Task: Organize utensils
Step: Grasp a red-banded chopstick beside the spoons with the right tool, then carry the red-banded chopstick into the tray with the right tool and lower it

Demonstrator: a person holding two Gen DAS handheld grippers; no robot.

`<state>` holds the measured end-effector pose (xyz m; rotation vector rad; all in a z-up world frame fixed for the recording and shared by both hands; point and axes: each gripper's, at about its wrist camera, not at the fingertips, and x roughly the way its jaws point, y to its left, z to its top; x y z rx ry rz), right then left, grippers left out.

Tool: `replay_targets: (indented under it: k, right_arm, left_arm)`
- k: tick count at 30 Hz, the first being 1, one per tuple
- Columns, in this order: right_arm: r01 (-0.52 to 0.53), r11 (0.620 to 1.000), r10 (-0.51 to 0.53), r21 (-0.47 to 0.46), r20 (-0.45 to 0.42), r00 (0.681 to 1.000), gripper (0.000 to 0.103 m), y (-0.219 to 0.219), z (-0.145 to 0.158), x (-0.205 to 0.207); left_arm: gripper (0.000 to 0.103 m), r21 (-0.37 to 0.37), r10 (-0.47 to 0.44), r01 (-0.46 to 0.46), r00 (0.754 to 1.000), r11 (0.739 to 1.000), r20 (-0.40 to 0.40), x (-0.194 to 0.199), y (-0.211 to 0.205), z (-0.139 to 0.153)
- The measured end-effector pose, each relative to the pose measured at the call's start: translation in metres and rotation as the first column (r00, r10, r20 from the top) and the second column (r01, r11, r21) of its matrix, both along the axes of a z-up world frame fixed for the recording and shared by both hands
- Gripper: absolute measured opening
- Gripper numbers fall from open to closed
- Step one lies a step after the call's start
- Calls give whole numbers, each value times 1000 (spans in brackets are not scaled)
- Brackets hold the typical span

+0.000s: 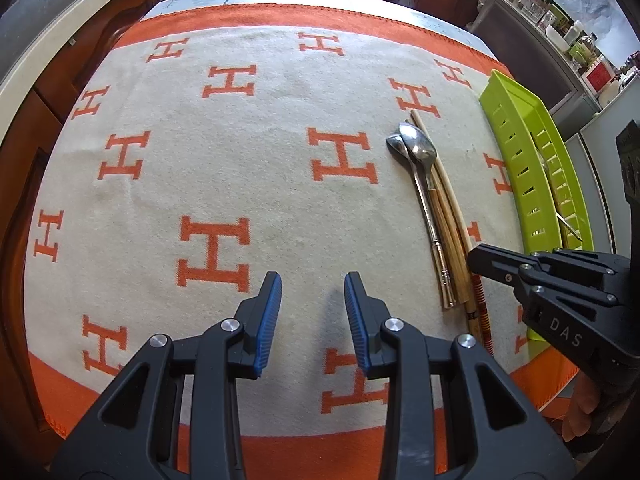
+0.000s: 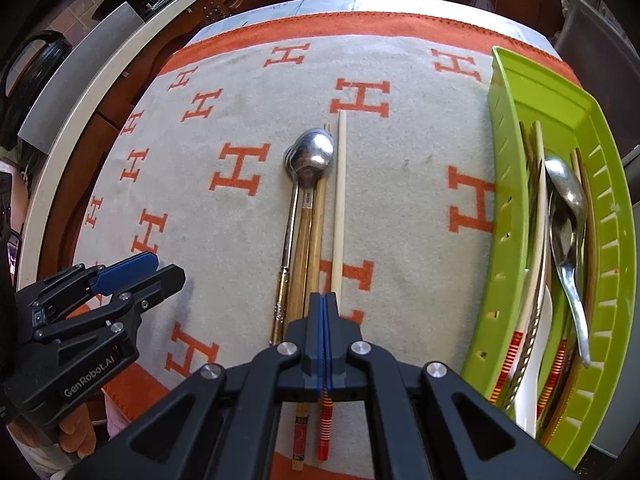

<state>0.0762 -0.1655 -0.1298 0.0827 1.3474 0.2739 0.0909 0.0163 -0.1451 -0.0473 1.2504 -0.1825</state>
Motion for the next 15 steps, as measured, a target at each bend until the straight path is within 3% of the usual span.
replay_targets:
  k: [5,8,15]
  right_arm:
    - [-1,998,2,-68,15,1000,2,3,-2,1]
    - [-5,997,5,-83,-1,1000,11,4,-7,2]
    - [-45,985,55,-168,58,997,11,18,-7,1]
  left_arm:
    - [29,0,2,-2,1000,1000,-4,-1,-1,0]
    - [29,-2,3,-3,1000,1000,-7,0,0,-1]
    - [29,-5,-4,4,1000,1000,-18,0,-3,-3]
